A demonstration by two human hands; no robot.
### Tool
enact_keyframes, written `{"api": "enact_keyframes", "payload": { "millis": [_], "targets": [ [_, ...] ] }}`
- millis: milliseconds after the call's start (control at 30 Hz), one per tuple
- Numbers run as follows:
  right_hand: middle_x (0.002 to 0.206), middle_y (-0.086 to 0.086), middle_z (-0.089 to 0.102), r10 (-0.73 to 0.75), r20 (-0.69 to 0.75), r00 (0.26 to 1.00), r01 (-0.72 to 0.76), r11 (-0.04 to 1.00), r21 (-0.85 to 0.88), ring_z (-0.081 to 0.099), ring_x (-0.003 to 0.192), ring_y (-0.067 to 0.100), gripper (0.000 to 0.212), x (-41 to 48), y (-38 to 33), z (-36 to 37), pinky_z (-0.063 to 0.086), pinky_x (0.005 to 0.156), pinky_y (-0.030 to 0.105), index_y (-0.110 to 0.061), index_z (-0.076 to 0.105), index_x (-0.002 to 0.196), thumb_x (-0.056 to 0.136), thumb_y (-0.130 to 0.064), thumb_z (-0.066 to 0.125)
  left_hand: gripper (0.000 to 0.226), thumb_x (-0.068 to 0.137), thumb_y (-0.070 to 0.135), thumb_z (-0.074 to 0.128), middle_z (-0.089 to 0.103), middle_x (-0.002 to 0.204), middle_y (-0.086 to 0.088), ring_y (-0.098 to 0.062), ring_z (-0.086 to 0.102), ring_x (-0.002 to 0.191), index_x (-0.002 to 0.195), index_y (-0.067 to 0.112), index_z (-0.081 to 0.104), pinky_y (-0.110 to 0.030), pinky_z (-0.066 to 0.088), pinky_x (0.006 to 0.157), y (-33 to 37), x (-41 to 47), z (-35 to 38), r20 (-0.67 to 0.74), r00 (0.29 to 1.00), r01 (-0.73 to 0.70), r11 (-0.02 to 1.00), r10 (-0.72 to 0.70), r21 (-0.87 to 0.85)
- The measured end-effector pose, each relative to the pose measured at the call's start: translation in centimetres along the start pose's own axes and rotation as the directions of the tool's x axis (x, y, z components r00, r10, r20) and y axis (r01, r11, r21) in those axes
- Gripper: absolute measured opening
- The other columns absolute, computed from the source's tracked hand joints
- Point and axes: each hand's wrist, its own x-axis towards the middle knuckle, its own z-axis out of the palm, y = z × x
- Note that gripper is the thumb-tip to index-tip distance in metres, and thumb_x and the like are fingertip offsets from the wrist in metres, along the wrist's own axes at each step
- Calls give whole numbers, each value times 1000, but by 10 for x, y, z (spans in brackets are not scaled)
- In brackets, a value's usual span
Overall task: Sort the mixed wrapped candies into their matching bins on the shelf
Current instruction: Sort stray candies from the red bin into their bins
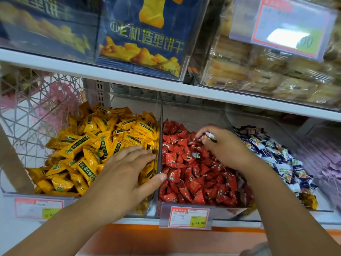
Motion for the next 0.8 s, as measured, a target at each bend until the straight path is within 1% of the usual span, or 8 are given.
{"api": "enact_keyframes", "payload": {
  "millis": [100, 167, 200, 467, 533, 600, 700, 800],
  "targets": [
    [116, -3, 61, 54, 240, 969, -16, 988, -156, 58, 64, 4, 19, -7, 4, 4, 46, 56, 20, -37, 58, 112, 99, -26, 52, 91, 72, 88, 9, 29, 144, 31, 11, 10, 136, 144, 40, 37, -24, 9, 115, 1, 0, 0, -7, 1000, 1, 1000, -1, -3],
    [134, -5, 54, 49, 259, 965, -9, 988, -154, 60, 104, 11, 27, -6, 6, 17, 48, 85, 24, -33, 59, 119, 95, -20, 59, 93, 71, 89, 9, 26, 138, 33, 12, 10, 133, 144, 39, 36, -24, 10, 115, 2, 1, 1, -21, 1000, 4, 1000, -4, -10],
    [136, -4, 54, 37, 227, 973, -7, 991, -134, 58, 112, 14, 28, -5, 6, 21, 47, 92, 27, -31, 60, 119, 93, -19, 61, 92, 71, 89, 10, 24, 135, 34, 12, 10, 132, 144, 39, 36, -25, 11, 114, 2, 1, 1, -30, 1000, 6, 1000, -6, -15],
    [118, -12, 62, -114, -115, 987, 106, 992, -75, 56, 103, 5, 16, -27, 2, -4, 38, 86, 21, -39, 62, 103, 93, -26, 61, 79, 76, 79, 31, 24, 138, 32, 13, 9, 132, 147, 44, 24, -24, 15, 111, 16, 5, 2, -123, 992, -25, 996, 14, -84],
    [106, -12, 60, -138, -316, 939, 120, 990, -77, 49, 97, 1, 15, -35, 4, -21, 32, 80, 16, -31, 65, 106, 94, -25, 60, 79, 77, 77, 32, 29, 141, 28, 9, 11, 135, 146, 40, 29, -26, 16, 112, 21, 8, 4, -151, 988, -51, 996, 40, -69],
    [95, -3, 56, -91, -510, 856, 44, 994, -104, 49, 93, 11, 18, -42, 18, -41, 31, 75, 22, -18, 68, 109, 94, -23, 60, 78, 78, 76, 32, 29, 146, 24, 6, 10, 138, 146, 39, 30, -26, 13, 113, 27, 11, 6, -165, 986, -46, 996, 33, -72],
    [86, 5, 49, 45, -533, 845, -165, 970, -178, 44, 97, 29, 26, -51, 55, -58, 31, 78, 33, -11, 66, 111, 91, -27, 63, 73, 83, 72, 33, 23, 155, 16, -4, 6, 146, 146, 36, 34, -33, 13, 115, 37, 17, 6, -213, 973, -89, 996, 87, 2],
    [94, -1, 51, -43, -514, 857, -83, 972, -219, 41, 107, 25, 29, -61, 63, -51, 30, 89, 28, -20, 66, 116, 89, -30, 66, 64, 89, 63, 37, 30, 153, 12, -7, 15, 145, 143, 31, 42, -29, 13, 116, 56, 37, 0, -175, 966, -178, 980, 192, 94]
  ]
}}
